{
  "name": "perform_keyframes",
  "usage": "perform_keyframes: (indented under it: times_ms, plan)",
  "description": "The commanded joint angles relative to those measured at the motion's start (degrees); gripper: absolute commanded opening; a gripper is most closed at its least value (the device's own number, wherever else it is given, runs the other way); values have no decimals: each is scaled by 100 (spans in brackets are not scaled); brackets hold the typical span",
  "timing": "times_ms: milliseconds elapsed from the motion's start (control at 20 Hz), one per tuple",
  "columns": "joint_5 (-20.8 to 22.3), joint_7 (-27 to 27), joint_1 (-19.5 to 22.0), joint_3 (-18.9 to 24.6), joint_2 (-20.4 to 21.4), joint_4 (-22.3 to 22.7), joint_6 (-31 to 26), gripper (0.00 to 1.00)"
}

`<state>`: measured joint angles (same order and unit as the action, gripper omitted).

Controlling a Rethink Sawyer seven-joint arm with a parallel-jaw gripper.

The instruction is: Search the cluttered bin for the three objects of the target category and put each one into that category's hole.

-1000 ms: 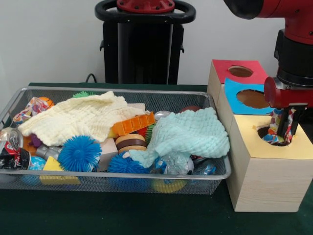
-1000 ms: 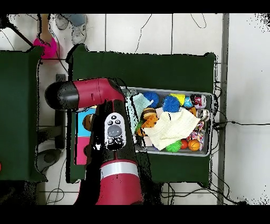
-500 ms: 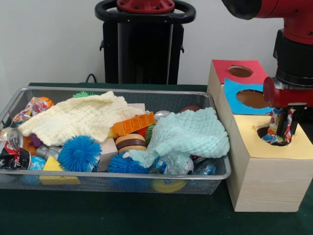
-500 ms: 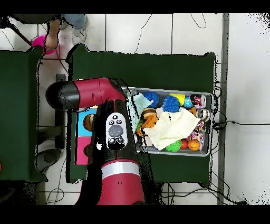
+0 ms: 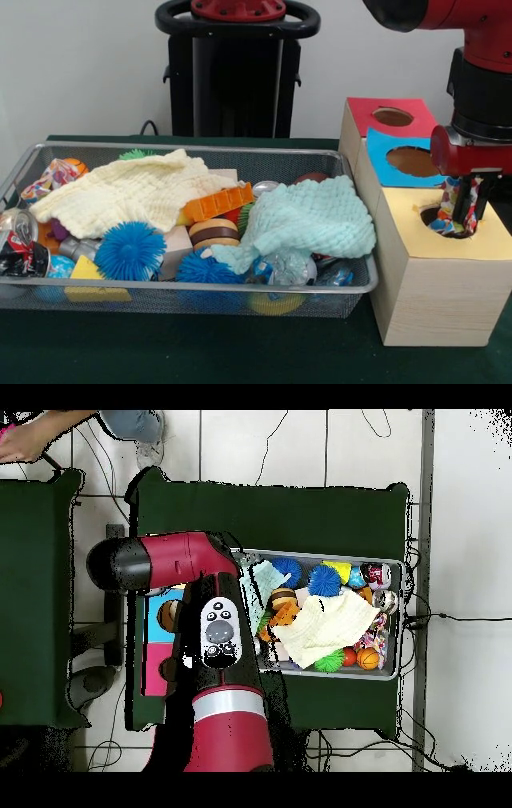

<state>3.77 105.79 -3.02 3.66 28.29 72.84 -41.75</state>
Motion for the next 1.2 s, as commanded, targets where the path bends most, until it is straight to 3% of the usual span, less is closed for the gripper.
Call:
perform_keyframes:
  times_ms: [50, 650, 700, 1200]
  plan:
    - [172, 75, 130, 317, -223, 384, -171, 0]
    - [179, 98, 89, 288, -219, 365, -259, 0]
    - [182, 106, 86, 281, -216, 369, -259, 100]
    - [118, 261, 20, 192, -188, 392, -240, 100]
